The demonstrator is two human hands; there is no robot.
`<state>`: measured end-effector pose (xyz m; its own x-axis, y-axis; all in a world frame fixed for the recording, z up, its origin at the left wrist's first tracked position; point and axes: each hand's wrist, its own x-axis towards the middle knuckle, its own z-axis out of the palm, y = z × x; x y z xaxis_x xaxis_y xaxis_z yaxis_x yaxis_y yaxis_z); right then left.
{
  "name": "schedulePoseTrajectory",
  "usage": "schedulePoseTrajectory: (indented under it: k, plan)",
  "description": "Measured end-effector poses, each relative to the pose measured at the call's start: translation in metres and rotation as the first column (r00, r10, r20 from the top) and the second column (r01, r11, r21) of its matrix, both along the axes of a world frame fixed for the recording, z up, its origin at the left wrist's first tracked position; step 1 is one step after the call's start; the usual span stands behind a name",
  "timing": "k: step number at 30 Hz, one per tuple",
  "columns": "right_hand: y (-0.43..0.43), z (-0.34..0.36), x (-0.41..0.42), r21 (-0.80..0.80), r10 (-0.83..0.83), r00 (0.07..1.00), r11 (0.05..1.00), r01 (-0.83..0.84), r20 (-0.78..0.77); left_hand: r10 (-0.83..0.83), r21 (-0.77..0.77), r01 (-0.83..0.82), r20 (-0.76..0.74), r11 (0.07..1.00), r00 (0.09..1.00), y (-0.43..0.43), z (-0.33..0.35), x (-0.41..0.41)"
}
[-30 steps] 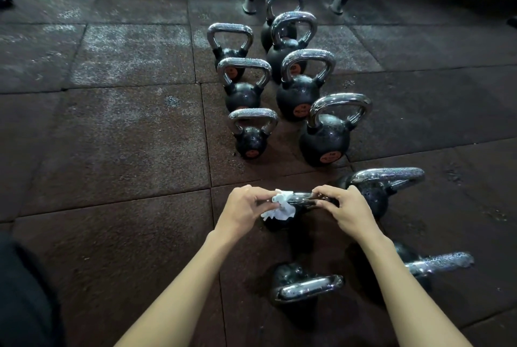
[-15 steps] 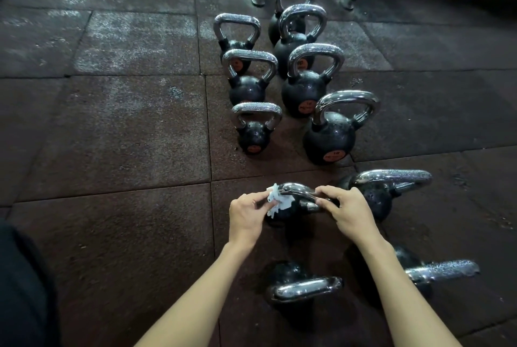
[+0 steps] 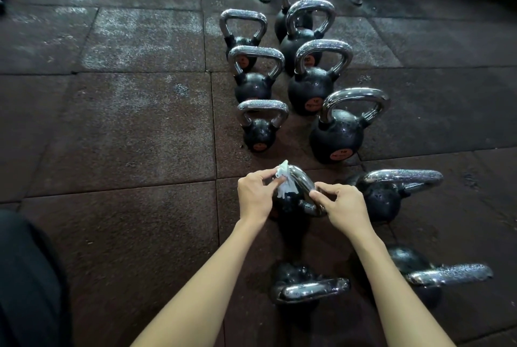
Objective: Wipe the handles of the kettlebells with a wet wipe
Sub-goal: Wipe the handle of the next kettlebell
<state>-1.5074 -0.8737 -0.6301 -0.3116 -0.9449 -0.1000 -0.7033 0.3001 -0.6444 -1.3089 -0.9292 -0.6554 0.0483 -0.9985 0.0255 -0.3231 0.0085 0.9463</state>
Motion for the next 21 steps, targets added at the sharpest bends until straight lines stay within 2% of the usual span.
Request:
schedulePoseTrajectory:
  k: [3, 5, 9, 15, 21]
  plan:
    - [-0.002, 0.006, 0.004, 0.013, -0.014, 0.999, 1.0, 0.014, 0.035, 0.013, -0.031, -0.013, -0.005, 0.999, 1.0, 0.001, 0.006, -0.005]
    - [-0.002, 0.013, 0.005, 0.027, -0.009, 0.997, 1.0, 0.006, 0.078, 0.01, 0.005, -0.01, -0.049, 1.0, 0.999, -0.005, 0.007, -0.006]
    - [-0.004, 0.016, -0.003, 0.127, 0.021, 0.973, 0.991, -0.052, 0.232, -0.025, 0.046, 0.028, -0.079, 0.999, 0.997, -0.013, 0.01, -0.007]
    - [-0.009, 0.014, 0.002, 0.108, 0.016, 0.895, 0.992, -0.071, 0.447, -0.022, 0.02, 0.024, -0.086, 1.0, 0.996, 0.007, 0.012, -0.01]
    - [-0.023, 0.014, 0.017, 0.114, -0.005, 0.876, 0.992, -0.057, 0.482, 0.048, 0.067, -0.039, -0.147, 0.997, 0.988, 0.007, 0.016, -0.001]
